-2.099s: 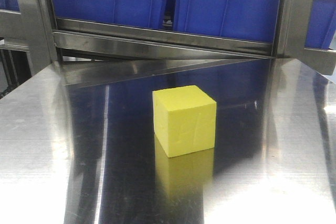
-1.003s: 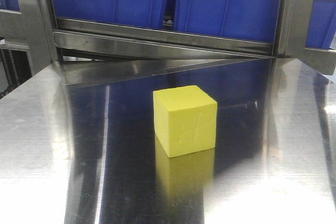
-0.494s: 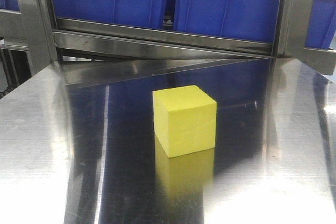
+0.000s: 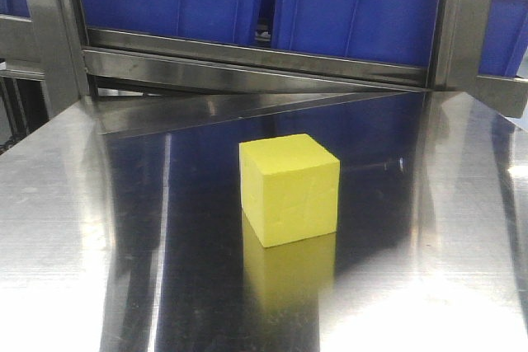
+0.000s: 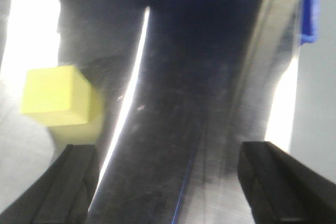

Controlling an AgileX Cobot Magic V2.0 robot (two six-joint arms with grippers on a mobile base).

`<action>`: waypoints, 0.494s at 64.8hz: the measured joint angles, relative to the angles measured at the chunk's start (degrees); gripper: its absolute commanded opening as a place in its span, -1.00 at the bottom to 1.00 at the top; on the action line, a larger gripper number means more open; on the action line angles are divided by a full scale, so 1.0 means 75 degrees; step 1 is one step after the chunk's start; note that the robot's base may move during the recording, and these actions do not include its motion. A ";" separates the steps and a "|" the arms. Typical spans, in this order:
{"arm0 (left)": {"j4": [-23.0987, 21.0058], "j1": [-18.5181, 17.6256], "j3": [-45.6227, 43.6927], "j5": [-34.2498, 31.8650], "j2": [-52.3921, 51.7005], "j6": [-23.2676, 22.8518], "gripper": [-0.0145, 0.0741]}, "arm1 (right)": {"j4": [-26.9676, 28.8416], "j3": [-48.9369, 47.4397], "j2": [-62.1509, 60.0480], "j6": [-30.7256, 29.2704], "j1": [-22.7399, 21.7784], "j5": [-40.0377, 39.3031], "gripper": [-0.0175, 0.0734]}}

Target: Place yellow foam block on left shelf second layer

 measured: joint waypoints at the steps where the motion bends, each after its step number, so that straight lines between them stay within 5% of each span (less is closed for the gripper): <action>1: 0.0000 0.0000 0.0000 0.0000 0.0000 0.0000 -0.36 | 0.0000 -0.0099 0.0138 0.0037 0.0107 0.0039 0.76; 17: 0.0000 0.0000 0.0000 0.0000 0.0000 0.0000 -0.36 | -0.0082 -0.1822 0.2844 0.1077 0.1977 0.0608 0.76; 32: 0.0000 0.0000 0.0000 0.0000 0.0000 0.0000 -0.36 | -0.0118 -0.3132 0.4844 0.1275 0.2813 0.0708 0.76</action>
